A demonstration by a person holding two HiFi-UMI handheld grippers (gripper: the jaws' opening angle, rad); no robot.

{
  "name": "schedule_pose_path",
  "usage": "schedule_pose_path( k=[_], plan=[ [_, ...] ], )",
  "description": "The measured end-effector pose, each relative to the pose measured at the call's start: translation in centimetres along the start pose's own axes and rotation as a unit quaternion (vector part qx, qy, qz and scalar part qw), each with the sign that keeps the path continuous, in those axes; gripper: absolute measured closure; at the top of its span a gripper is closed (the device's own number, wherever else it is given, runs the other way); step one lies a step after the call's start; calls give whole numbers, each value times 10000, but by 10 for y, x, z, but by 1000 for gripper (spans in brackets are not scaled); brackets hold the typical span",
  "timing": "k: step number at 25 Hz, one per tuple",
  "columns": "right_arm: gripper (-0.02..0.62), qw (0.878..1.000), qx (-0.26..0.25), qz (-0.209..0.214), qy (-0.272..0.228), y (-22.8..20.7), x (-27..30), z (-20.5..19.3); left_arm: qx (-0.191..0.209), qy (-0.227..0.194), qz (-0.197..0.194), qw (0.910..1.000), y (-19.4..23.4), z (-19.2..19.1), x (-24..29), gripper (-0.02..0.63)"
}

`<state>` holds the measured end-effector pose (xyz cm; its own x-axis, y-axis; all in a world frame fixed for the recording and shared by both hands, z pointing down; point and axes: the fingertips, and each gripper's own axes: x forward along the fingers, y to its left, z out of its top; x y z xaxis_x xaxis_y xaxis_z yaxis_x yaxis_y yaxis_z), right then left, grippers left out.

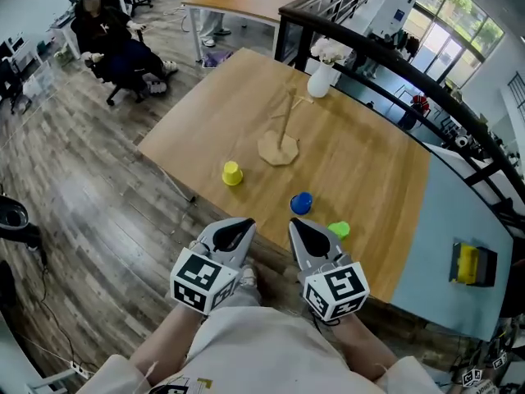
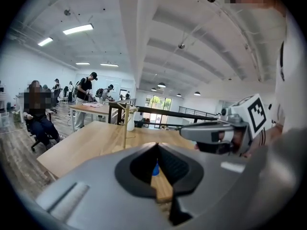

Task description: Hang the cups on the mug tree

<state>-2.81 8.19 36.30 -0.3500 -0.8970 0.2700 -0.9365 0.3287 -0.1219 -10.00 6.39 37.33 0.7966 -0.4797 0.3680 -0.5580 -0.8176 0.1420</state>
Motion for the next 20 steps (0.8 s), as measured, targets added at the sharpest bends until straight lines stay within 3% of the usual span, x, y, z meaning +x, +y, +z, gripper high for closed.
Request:
schedule_pose_path(
  k=[9,20],
  plan=[
    [595,9992,45,-396,-4,-32,29,13,122,61,-226,9997,36,13,28,604],
    [595,9993,91,-373,49,-63,29,16,5,127,-173,9998,23,19,47,604]
  ],
)
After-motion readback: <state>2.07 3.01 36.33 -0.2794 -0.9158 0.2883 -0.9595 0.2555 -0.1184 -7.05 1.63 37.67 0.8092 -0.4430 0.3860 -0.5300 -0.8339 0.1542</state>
